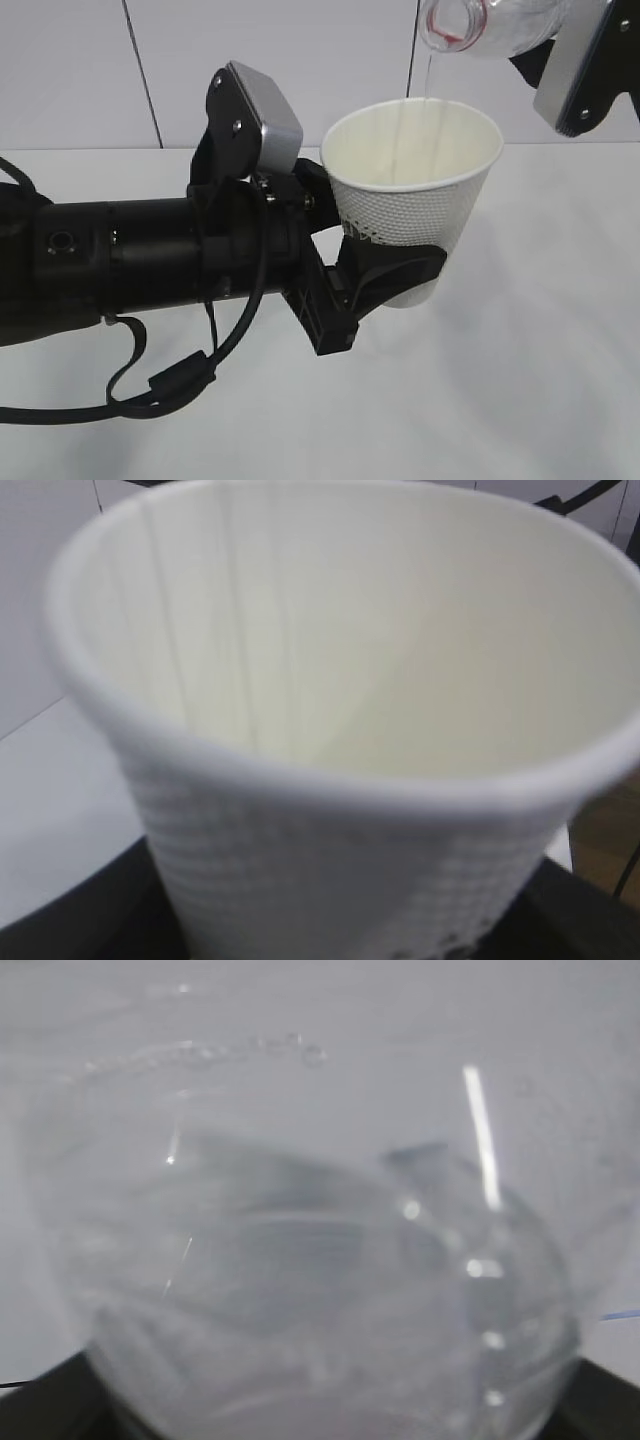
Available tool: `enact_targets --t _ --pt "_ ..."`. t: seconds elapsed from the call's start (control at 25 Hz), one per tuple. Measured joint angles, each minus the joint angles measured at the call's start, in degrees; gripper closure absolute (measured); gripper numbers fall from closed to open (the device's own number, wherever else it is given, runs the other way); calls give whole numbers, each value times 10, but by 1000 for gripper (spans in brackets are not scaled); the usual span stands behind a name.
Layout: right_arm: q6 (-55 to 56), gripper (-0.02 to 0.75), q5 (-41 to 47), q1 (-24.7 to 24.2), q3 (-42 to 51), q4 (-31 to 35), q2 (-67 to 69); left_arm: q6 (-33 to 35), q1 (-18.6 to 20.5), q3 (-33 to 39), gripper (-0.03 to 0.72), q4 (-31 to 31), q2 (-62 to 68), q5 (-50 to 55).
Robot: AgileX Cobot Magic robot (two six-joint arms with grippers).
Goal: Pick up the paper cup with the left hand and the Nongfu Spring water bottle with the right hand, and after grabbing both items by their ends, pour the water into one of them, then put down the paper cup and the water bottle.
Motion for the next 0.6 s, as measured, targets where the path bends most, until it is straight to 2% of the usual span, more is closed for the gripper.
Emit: enact_targets --t 0.6 --pt "-2 218 0 0 0 0 0 0 0 0 172 -2 0 0"
